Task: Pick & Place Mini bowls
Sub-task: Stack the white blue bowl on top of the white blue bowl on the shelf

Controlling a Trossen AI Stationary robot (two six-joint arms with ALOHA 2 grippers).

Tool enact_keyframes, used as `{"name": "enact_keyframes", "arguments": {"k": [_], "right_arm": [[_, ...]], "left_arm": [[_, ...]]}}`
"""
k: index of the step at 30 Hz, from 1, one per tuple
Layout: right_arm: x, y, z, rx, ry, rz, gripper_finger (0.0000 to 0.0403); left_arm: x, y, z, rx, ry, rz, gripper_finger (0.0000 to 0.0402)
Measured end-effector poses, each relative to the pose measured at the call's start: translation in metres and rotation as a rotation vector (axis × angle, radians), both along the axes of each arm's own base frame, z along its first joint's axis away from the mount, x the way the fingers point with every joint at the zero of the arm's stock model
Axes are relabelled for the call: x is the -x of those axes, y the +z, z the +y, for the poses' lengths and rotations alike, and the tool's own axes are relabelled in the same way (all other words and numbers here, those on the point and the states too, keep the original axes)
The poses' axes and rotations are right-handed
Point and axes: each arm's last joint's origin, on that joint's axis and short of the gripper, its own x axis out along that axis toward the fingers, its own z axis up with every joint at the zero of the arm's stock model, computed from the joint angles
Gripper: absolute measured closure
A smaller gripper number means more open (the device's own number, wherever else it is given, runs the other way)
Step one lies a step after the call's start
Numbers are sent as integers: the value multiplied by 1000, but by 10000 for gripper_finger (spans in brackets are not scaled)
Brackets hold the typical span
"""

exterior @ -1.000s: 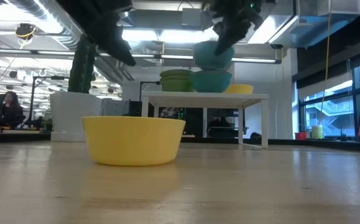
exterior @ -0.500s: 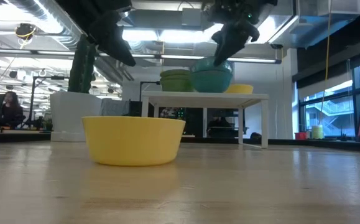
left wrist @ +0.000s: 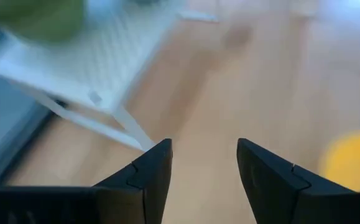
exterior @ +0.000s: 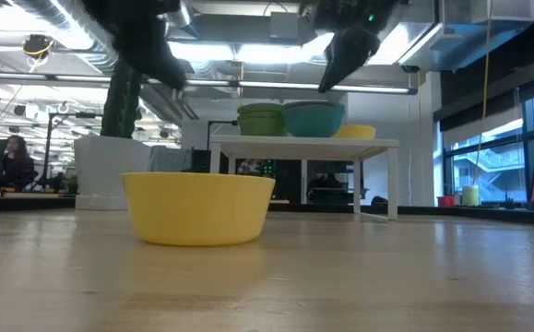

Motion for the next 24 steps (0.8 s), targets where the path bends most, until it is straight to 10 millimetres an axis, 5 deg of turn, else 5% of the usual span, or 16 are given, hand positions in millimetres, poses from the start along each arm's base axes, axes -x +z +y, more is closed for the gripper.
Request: {"name": "enact_keyframes", "arguments": {"k": [6,9,19,24], "right_arm": [[26,36,18,-106,1,-279,267],[34,36,31,-149,101,-437,268],[30,-30,67,-186,266,-550,268],[30,-46,78,-183,319,-540,268]], "left_arm": [[37,-10,-15,326,63,220,226],[51,-16,-27,402,92,341,226],[60,-35,-78,391,-25,502,269],[67,-47,-103,384,-88,594,276]]}}
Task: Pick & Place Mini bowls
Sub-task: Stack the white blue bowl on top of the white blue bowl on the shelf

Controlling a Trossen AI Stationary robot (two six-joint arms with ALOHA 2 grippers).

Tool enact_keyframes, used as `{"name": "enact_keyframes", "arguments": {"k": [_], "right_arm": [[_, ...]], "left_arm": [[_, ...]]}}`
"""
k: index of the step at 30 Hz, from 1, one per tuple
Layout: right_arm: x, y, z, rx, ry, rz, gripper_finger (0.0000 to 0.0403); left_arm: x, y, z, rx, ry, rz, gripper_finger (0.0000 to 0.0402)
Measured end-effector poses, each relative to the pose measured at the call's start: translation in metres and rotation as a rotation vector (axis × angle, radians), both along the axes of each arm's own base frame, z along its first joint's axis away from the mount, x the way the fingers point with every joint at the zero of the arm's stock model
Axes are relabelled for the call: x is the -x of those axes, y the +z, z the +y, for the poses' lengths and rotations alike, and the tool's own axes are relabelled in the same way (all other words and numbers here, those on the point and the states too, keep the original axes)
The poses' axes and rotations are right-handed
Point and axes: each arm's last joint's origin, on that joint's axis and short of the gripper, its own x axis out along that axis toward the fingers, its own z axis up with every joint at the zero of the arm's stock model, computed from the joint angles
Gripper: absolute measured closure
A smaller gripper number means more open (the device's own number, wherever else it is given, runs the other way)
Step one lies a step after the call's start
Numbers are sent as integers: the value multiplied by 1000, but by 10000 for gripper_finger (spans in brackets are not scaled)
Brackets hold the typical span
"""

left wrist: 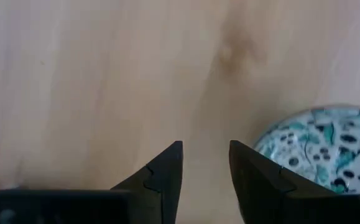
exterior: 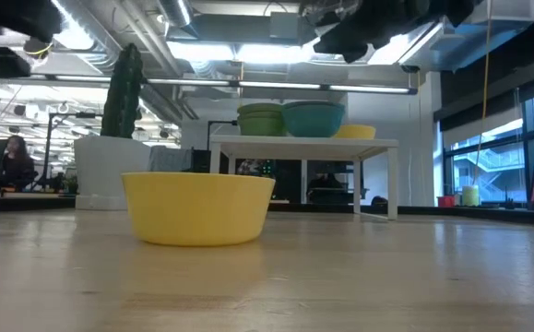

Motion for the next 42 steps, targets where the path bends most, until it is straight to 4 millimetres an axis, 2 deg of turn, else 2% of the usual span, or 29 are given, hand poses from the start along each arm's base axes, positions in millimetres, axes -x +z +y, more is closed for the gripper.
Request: {"name": "enact_keyframes", "arguments": {"k": [8,12,16,21,24,30,34,37,40,42], "right_arm": [[-1,-2,10,-3,37,-5,268],[-1,-2,15,-14,68,-4,268],[-1,-2,20,-35,81,-2,268],[-1,-1,27,-46,104,-8,268],[-2,0,31,-62,115,-16,268],[-3,-2,40,-54,154,-9,269],[-15,-18,49,-16,240,46,282],[-28,-36,60,41,331,79,295],[-42,-53,70,151,380,117,304],[-52,-56,76,233,372,131,307]], "left_arm": [[4,-13,-16,-6,39,62,273],[5,-25,-20,87,37,83,272],[8,-42,-20,161,56,105,272],[16,-59,-14,159,73,152,274],[19,-65,-9,119,79,156,299],[7,-53,-5,186,106,26,386],[-5,-38,11,154,189,-109,390],[-20,-18,24,151,284,-199,393],[-36,1,39,161,372,-249,394],[-46,13,48,157,407,-289,395]]}}
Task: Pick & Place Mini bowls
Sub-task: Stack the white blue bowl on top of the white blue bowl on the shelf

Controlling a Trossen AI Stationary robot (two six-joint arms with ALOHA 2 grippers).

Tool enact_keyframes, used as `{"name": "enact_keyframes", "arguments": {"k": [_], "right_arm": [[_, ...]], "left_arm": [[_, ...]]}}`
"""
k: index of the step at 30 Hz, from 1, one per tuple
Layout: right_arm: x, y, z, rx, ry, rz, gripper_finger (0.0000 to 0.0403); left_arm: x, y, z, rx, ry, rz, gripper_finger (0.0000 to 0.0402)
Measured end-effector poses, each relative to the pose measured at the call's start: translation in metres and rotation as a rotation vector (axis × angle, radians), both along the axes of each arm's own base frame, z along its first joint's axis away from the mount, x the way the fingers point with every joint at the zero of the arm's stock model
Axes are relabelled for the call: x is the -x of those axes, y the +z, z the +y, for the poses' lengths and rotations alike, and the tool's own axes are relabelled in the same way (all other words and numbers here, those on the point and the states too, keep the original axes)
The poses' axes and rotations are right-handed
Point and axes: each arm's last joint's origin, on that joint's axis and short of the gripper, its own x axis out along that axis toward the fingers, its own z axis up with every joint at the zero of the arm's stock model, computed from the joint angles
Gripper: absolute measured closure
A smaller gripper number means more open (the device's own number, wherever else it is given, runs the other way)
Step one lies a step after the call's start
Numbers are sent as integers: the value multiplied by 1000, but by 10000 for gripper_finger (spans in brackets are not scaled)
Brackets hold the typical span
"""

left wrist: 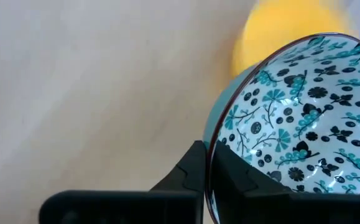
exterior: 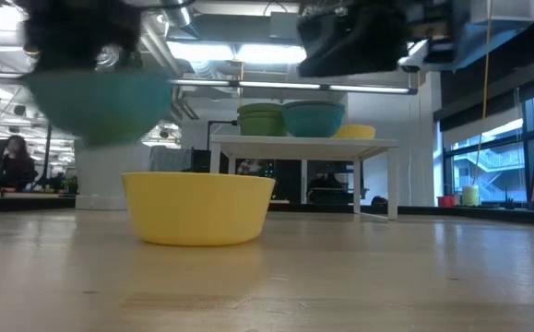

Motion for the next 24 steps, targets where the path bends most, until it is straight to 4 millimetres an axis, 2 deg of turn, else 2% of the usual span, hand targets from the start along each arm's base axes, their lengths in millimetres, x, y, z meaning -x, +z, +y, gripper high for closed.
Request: {"name": "enact_keyframes", "arguments": {"k": [3,7,9,13,18,24], "right_arm": [[-16,7,9,141,-62,-24,302],[-32,24,19,321,-98,-14,270],[-38,31,24,391,-91,-6,246],[-50,40,30,475,-69,27,192],[-68,26,32,557,-51,110,161],[-77,2,30,751,-88,249,183]], "left_arm": [[-14,20,13,-21,38,-80,395],[-25,36,32,-76,77,-121,396],[-29,39,41,-91,104,-128,396],[-37,31,56,-162,172,-100,395],[-56,20,66,-175,203,-122,389],[-72,11,64,-124,138,-151,392]]}}
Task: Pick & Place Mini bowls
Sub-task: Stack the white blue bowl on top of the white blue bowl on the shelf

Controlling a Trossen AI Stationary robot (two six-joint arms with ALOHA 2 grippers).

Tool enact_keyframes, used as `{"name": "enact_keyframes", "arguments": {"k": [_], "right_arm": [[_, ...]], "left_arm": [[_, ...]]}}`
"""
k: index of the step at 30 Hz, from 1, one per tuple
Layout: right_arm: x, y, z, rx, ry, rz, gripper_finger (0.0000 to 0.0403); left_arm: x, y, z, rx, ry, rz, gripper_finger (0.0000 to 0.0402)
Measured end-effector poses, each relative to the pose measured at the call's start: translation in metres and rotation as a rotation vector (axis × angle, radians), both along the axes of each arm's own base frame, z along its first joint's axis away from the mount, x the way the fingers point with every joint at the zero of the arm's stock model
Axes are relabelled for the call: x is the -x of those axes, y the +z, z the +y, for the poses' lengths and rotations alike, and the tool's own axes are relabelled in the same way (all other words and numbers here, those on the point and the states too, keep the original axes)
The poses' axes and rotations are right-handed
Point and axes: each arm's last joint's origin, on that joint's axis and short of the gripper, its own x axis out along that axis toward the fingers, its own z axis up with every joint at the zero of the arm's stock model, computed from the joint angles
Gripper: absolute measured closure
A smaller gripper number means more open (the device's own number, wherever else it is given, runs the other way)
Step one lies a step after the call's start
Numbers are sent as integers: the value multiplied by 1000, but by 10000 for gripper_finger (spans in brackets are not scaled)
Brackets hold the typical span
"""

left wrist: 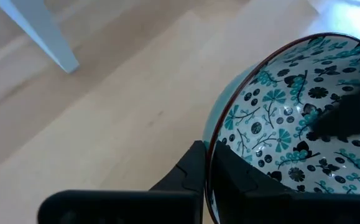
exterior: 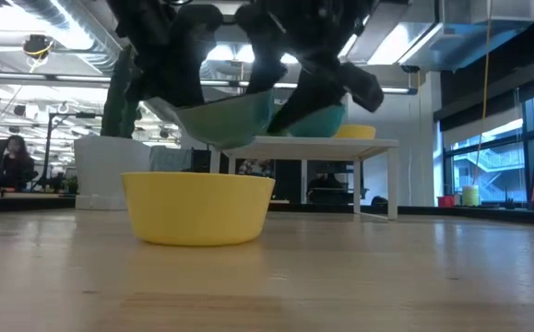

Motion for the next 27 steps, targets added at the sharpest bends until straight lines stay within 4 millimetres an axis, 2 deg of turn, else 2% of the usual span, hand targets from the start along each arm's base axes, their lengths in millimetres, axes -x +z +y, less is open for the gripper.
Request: {"name": "enact_keyframes", "arguments": {"k": [5,11,17,20,24,27], "right_arm": [[0,-4,0,1,-25,33,246],[1,-7,1,-17,14,76,379],[4,-7,-1,-38,10,109,386],[13,-1,-3,-42,-31,196,387],[20,24,-7,-126,-124,272,387],[27,45,-15,-212,-181,332,387]], "left_arm": [[-2,-3,0,2,-1,10,391],[-8,2,0,-12,-11,-68,388],[-11,4,-1,-14,-62,-101,373],[-10,5,-2,-31,-134,-87,354],[-11,10,-3,-78,-194,-119,319],[-9,23,-5,-147,-241,-192,289]]}}
